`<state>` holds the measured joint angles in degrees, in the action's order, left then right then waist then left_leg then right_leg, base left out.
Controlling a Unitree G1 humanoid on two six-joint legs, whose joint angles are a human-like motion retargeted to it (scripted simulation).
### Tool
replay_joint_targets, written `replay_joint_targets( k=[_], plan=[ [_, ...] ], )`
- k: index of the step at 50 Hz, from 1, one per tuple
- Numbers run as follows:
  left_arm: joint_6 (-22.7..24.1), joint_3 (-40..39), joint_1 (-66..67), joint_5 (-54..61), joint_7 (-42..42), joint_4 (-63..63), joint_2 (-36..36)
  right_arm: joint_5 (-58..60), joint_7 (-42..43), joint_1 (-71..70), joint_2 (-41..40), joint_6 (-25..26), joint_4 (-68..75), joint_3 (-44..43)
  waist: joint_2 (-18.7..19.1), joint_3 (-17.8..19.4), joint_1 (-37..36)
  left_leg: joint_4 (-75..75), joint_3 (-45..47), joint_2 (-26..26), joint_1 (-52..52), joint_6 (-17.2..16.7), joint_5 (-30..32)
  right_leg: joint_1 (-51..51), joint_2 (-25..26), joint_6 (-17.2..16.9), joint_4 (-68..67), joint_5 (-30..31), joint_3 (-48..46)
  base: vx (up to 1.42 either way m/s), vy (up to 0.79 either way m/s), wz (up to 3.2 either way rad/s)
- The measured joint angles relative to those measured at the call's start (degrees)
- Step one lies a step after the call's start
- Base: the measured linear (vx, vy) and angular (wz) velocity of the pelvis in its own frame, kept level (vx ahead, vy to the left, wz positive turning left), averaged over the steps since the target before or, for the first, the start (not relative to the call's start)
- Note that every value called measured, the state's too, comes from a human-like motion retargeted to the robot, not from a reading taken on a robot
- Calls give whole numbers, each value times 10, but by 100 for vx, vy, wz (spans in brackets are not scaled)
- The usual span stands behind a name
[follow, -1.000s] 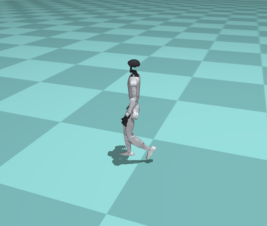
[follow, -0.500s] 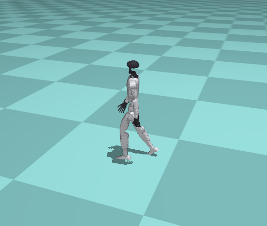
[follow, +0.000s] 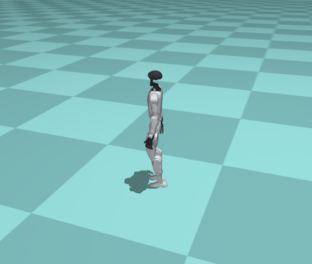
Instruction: Walk run
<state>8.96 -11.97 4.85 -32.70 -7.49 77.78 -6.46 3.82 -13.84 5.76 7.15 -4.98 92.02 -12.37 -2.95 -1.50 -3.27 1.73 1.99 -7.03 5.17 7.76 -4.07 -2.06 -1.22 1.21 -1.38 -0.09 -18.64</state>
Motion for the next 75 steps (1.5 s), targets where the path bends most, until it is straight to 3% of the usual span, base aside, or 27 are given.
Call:
replay_joint_targets(
  k=[10, 15, 20, 25, 27, 30, 32, 35, 38, 40, 46, 50, 52, 55, 60, 63, 65, 67, 68, 70, 73, 75],
  plan=[
    [-24, -29, 49, -11, 24, 54, 12, -2, 0, -31, 1, -5, -35, 28, 5, -7, 26, -5, -24, 4, 12, -6, -12, -10, 12, 25, 5, -15, 3, 8, -2, 19],
    [-31, -8, 57, -80, 32, 50, -5, -6, 26, -42, -8, 4, -58, 36, 6, -8, 24, 1, -17, 8, 12, -12, -19, -9, 15, 33, 4, -20, 10, 3, -3, 4],
    [-34, -16, 48, -72, 44, 35, -13, -7, 1, -61, -15, 9, -63, 52, -5, -6, 43, 38, -15, 11, -12, -23, -30, 4, 11, 42, -4, -30, 10, -3, -11, 28],
    [-38, -11, 7, -79, 25, 42, -37, -11, 8, -70, -25, 4, -79, 69, -31, -4, 78, 152, -48, -5, -92, -76, -16, 44, -15, 39, -32, -41, 27, -15, -12, 35],
    [-36, 1, -11, -83, 23, 42, -46, -7, 6, -67, -27, 2, -93, 68, -44, 1, 70, 195, -77, -18, -122, -99, -44, 60, -30, 35, -41, -39, 31, -14, -9, -62],
    [-33, 17, -30, -78, 22, 39, -52, 0, -7, -64, -23, 3, -107, 74, -46, 11, 42, 157, -149, -30, -124, -88, -83, 81, -24, 35, -48, -31, 60, -16, -2, -146],
    [-31, 16, -34, -74, 22, 37, -49, 8, -2, -65, -22, 9, -108, 72, -38, 18, 22, 115, -199, -38, -110, -72, -37, 94, -6, 33, -56, -24, 96, -11, 3, -203],
    [-28, 6, -30, -65, 19, 37, -42, 26, 6, -76, -24, 22, -102, 71, -36, 17, 18, 83, -60, 1, -103, -26, -46, 121, 8, 20, -78, -14, 152, -5, 1, -216],
    [-29, -10, -25, -55, 15, 41, -42, 39, 27, -89, -29, 36, -102, 93, -28, 12, 58, 64, -31, 20, -100, -36, -50, 146, 25, -1, -97, -12, 173, -24, -4, -202],
    [-29, -15, -27, -56, 11, 41, -48, 39, 44, -98, -34, 38, -105, 105, -34, 15, 72, 60, 16, 29, -103, -26, -50, 162, 31, -34, -117, -25, 180, -30, -10, -221],
    [-24, -6, -10, -75, 18, 32, -64, 39, 50, -77, -37, 38, -100, 83, -32, -7, 64, 47, 114, 56, -79, -16, -71, 146, -7, 25, -178, -104, -64, -5, -15, -194],
    [-21, -15, 1, -68, 18, 27, -64, 28, 57, -60, -37, 42, -85, 59, -43, -20, 65, 54, 187, 55, -48, -36, -94, 89, -34, 42, -115, -112, -195, -1, -13, -154],
    [-22, -19, -1, -72, 16, 34, -70, 12, 48, -56, -34, 47, -74, 57, -60, -19, 63, 91, 220, 54, -38, -55, -95, 105, -20, 56, -111, -103, -80, 8, -13, -117],
    [-23, -19, -7, -78, 31, 56, -74, 4, 42, -58, -36, 64, -67, 48, -87, -16, 70, 193, 216, 51, -73, -49, -71, 122, -58, 50, -119, -77, -39, -8, -15, -124],
    [-33, -13, -22, -64, 30, 84, -81, 26, 35, -53, -42, 59, -94, 56, -87, -5, 74, 206, -24, -10, -117, -59, -85, 111, -26, 42, -78, -32, 43, -10, -10, -219],
    [-29, -8, -25, -66, 27, 71, -82, 30, 51, -46, -43, 51, -108, 63, -76, 3, 39, 146, -126, -32, -116, -68, -43, 122, 9, 36, -75, -8, 126, -6, -4, -327],
    [-25, 0, -21, -61, 33, 58, -82, 31, 43, -47, -41, 50, -112, 69, -72, 5, 33, 113, -98, -20, -105, -43, -15, 131, 24, 17, -81, 3, 173, -10, -5, -300],
    [-21, -1, -14, -47, 37, 48, -79, 45, 26, -56, -40, 58, -112, 75, -63, 4, 42, 92, -1, 7, -87, -20, -42, 148, 39, -14, -100, -6, 197, -16, -6, -274],
    [-20, -6, -10, -40, 38, 44, -76, 53, 27, -61, -43, 61, -112, 78, -52, 3, 60, 73, 36, 19, -72, -11, -48, 157, 47, -24, -111, -25, 187, -30, -5, -261],
    [-18, -26, -5, -24, 32, 37, -72, 60, 52, -74, -54, 57, -112, 96, -34, 4, 83, 56, 55, 43, -66, -21, -50, 178, 52, 4, -148, -86, 129, -43, -7, -296],
    [-24, -43, -8, -19, 22, 34, -75, 44, 78, -81, -59, 39, -114, 118, -16, 7, 103, 37, 143, 72, -52, -26, -54, 170, -2, 47, -186, -150, -101, -37, -10, -280],
    [-30, -40, -5, -27, 26, 34, -75, 41, 77, -67, -53, 35, -114, 117, -17, 0, 88, 26, 204, 71, -31, -20, -63, 149, -9, 61, -196, -165, -156, 3, -5, -258]
  ],
)
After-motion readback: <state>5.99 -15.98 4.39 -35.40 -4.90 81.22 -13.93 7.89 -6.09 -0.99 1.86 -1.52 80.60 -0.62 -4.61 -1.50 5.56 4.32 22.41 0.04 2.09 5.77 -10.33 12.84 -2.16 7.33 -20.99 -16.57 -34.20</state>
